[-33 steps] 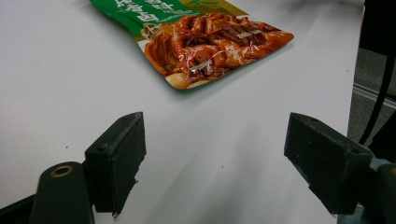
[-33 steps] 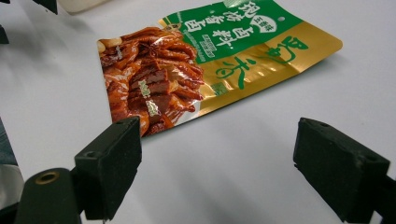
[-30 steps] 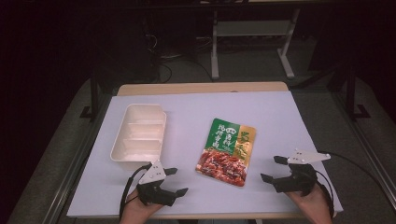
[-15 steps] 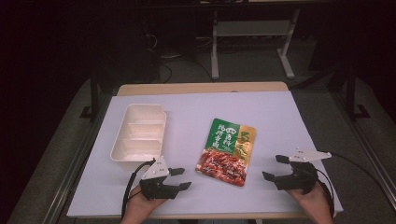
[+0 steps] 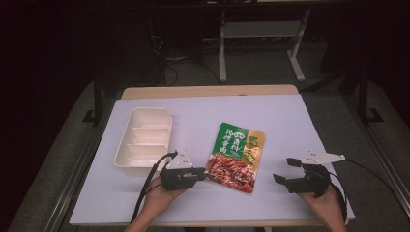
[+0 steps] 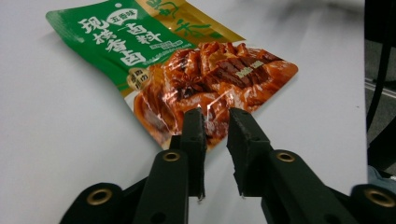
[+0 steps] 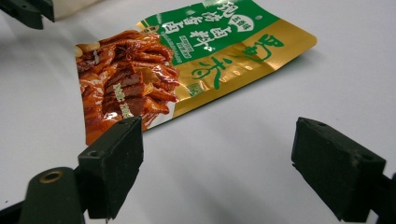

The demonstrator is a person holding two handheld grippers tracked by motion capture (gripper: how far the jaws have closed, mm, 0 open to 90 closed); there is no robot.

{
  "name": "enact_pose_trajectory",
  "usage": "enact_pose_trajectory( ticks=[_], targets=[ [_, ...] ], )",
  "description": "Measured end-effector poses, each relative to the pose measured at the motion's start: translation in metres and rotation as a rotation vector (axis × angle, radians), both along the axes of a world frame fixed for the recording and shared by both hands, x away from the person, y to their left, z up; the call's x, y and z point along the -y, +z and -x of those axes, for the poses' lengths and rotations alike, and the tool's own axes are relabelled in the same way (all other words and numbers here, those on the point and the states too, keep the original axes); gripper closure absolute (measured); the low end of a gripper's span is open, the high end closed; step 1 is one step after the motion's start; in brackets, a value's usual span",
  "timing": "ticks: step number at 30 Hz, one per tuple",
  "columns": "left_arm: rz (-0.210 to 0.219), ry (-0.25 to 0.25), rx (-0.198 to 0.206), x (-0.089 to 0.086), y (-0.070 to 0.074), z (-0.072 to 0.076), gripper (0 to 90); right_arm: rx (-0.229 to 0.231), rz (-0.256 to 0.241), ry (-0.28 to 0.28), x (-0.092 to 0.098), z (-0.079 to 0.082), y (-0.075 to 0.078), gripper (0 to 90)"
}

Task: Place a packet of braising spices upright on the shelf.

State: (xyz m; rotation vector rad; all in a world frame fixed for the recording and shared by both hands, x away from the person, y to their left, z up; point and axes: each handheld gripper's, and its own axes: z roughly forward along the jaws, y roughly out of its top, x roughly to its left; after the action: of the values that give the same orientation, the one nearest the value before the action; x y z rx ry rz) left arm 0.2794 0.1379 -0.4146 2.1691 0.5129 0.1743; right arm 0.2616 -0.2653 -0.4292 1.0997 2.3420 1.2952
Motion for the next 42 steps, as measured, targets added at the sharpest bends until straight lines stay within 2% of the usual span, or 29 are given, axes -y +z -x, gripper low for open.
enact_pose_trajectory(
  ticks=[2,5,10,13,14,16,17,18,21,22,24,27,29,31,33,35,39,42],
  targets=[
    [-0.004,0.002,-0.001,0.005,0.000,-0.004,78.9,-0.001,-0.001,-0.001,0.000,-0.001,0.000,15.9],
    [-0.010,0.000,0.002,0.011,-0.002,-0.008,84.4,-0.014,-0.005,-0.017,-0.003,-0.005,-0.001,14.3],
    [-0.073,-0.008,-0.005,0.023,-0.010,-0.017,89.5,-0.045,-0.025,-0.023,-0.005,-0.014,0.000,14.0],
    [-0.087,-0.015,-0.021,0.029,-0.014,-0.020,89.6,-0.064,-0.019,-0.016,-0.010,-0.022,0.000,14.0],
    [-0.098,-0.016,-0.021,0.031,-0.016,-0.021,89.6,-0.078,-0.008,-0.012,-0.015,-0.029,0.000,14.0],
    [-0.131,-0.022,-0.020,0.034,-0.018,-0.021,89.6,-0.084,-0.008,-0.016,-0.017,-0.034,0.000,14.0],
    [-0.143,-0.022,-0.029,0.035,-0.019,-0.022,89.6,-0.091,-0.013,-0.021,-0.018,-0.038,0.001,14.0],
    [-0.174,-0.027,-0.057,0.037,-0.022,-0.024,89.6,-0.100,-0.022,-0.029,-0.022,-0.048,0.003,14.0],
    [-0.186,-0.031,-0.074,0.038,-0.024,-0.025,89.7,-0.127,-0.038,-0.049,-0.026,-0.065,0.005,14.2],
    [-0.186,-0.031,-0.074,0.038,-0.024,-0.025,89.7,-0.127,-0.038,-0.049,-0.026,-0.065,0.005,14.2],
    [-0.206,-0.025,-0.084,0.040,-0.025,-0.026,89.8,-0.136,-0.031,-0.071,-0.030,-0.081,0.005,14.7],
    [-0.202,-0.019,-0.094,0.040,-0.025,-0.026,89.8,-0.146,-0.021,-0.085,-0.032,-0.089,0.007,14.8],
    [-0.202,-0.016,-0.105,0.040,-0.026,-0.027,89.9,-0.138,-0.033,-0.091,-0.033,-0.096,0.008,17.2],
    [-0.202,-0.017,-0.100,0.040,-0.026,-0.026,90.0,-0.174,-0.038,-0.110,-0.033,-0.110,0.008,18.0],
    [-0.208,-0.020,-0.091,0.041,-0.026,-0.025,90.0,-0.172,-0.051,-0.111,-0.033,-0.112,0.007,19.5],
    [-0.212,-0.020,-0.082,0.041,-0.026,-0.025,90.0,-0.204,-0.051,-0.126,-0.032,-0.121,0.001,19.6],
    [-0.223,-0.019,-0.064,0.042,-0.025,-0.023,90.0,-0.228,-0.057,-0.130,-0.031,-0.125,-0.004,22.2],
    [-0.223,-0.017,-0.066,0.042,-0.025,-0.023,90.0,-0.279,-0.081,-0.115,-0.031,-0.128,-0.010,27.0]
  ],
)
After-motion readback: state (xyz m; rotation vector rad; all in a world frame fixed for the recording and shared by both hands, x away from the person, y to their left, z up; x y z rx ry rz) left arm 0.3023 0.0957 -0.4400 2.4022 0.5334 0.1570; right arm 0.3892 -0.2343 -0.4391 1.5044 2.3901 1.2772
